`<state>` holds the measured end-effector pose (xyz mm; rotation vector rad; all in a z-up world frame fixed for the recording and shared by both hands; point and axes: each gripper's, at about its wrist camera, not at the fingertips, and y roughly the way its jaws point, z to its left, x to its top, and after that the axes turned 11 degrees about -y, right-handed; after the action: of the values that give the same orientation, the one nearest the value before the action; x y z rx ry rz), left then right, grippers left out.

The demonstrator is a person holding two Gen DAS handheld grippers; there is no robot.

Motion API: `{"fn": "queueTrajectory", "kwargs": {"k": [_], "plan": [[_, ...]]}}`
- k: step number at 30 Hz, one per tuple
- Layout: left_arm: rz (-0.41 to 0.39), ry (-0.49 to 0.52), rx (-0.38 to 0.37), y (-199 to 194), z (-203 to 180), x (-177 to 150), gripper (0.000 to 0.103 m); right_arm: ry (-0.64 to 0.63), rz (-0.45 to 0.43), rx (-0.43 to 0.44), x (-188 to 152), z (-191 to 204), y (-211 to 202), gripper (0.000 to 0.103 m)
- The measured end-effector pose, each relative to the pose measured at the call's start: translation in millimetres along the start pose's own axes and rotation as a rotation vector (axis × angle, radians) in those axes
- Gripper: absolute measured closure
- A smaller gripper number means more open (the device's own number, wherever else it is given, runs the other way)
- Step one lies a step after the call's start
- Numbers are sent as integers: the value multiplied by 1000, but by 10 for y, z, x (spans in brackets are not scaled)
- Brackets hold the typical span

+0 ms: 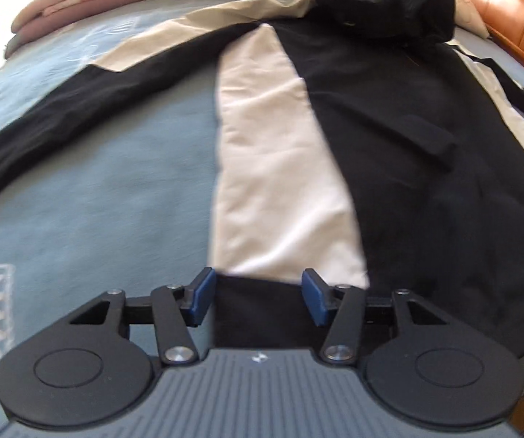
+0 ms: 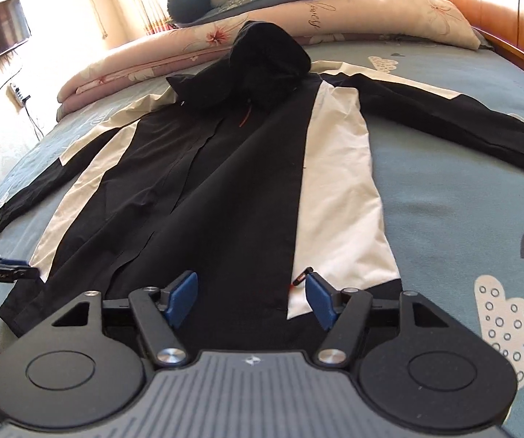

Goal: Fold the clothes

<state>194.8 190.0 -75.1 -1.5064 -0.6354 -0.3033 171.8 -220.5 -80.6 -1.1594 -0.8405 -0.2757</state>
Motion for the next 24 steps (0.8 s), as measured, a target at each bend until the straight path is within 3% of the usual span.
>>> {"fn": "queueTrajectory", "kwargs": {"k": [2, 3, 5, 9, 12, 18, 24], "plan": [[-58, 118, -14, -239, -54, -104, 45, 11, -4, 6, -13, -3, -25, 33], [-93, 221, -17, -337, -135, -196, 37, 12, -5, 8, -17, 8, -32, 33], [-156, 439, -9, -499, -313, -398, 34, 3, -6, 14, -25, 43, -44, 33], [-148, 797, 43, -531, -646, -855, 33, -22, -17, 32, -40, 133, -103, 33], [-159, 915, 108, -433, -731, -1076, 32, -32, -23, 31, -49, 161, -152, 33], [-227, 977, 206, -295, -710, -1131, 32, -20, -23, 10, -80, 136, -220, 33], [-298, 1310, 373, -109, -683, -1466, 32, -23, -18, -3, -103, 101, -247, 33]]}}
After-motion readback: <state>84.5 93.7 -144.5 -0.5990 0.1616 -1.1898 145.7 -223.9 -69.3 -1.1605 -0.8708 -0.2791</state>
